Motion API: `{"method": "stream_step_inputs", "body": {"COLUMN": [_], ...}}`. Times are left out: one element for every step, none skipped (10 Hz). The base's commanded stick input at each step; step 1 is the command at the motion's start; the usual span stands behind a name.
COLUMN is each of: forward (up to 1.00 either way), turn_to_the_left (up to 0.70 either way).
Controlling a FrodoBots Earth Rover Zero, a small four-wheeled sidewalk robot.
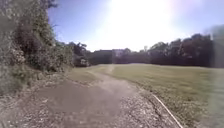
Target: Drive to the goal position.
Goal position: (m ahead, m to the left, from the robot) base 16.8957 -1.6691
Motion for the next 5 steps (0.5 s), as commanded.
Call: {"method": "stream_step_inputs", "body": {"forward": [0.3, 0.3, 0.3, 0.3, 0.3], "turn_to_the_left": [0.0, 0.0, 0.0, 0.0, 0.0]}}
